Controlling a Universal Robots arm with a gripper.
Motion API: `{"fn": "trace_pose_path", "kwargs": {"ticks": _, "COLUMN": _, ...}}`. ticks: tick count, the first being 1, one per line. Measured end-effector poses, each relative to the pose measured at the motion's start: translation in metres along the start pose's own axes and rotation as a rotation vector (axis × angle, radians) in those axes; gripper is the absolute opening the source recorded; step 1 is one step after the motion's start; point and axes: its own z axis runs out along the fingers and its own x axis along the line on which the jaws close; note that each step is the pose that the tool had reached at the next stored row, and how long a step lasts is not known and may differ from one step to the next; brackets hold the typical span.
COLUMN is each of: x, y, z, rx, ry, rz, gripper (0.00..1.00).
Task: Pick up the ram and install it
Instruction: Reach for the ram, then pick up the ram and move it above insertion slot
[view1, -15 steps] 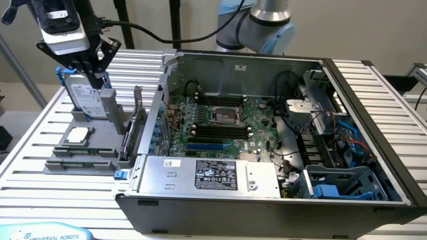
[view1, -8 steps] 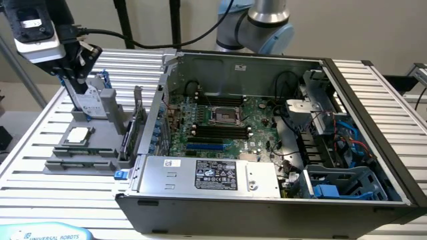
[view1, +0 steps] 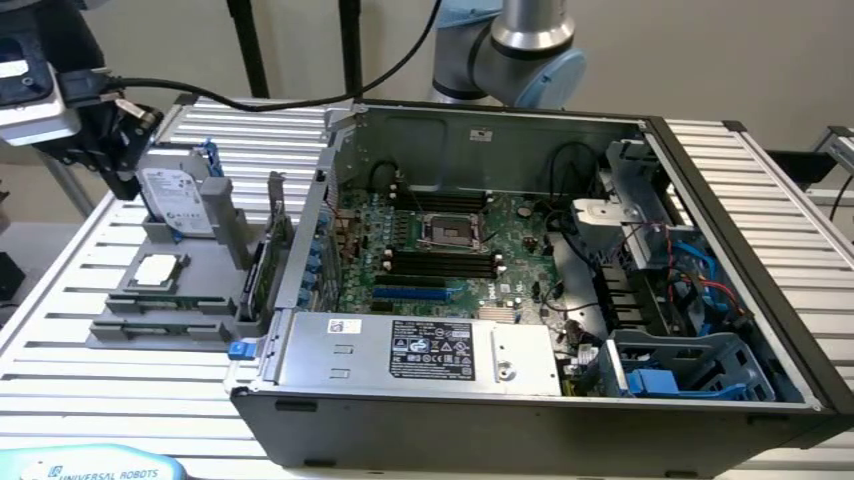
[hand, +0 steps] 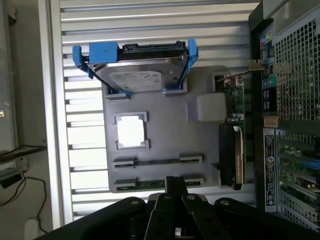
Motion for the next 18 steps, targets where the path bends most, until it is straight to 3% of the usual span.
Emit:
{"fn": "trace_pose_path", "kwargs": {"ticks": 3, "x": 0.008, "y": -0.0037, "z": 0.0031, "rx": 0.0002, "ry": 0.0028, "rz": 0.0, "gripper": 0.11}}
{"fn": "trace_pose_path", "kwargs": {"ticks": 9, "x": 0.007, "y": -0.0231, "z": 0.0071, "rx": 0.0014, "ry": 0.0194, "rz": 0.001, "gripper": 0.11}}
{"fn": "trace_pose_path", "kwargs": {"ticks": 12, "x": 0.007, "y": -0.0279, "z": 0.0089, "rx": 0.0013, "ry": 0.0196, "rz": 0.0, "gripper": 0.11}}
{"fn": "trace_pose_path", "kwargs": {"ticks": 18, "x": 0.007, "y": -0.028, "z": 0.0093, "rx": 0.0014, "ry": 0.0197, "rz": -0.001, "gripper": 0.11}}
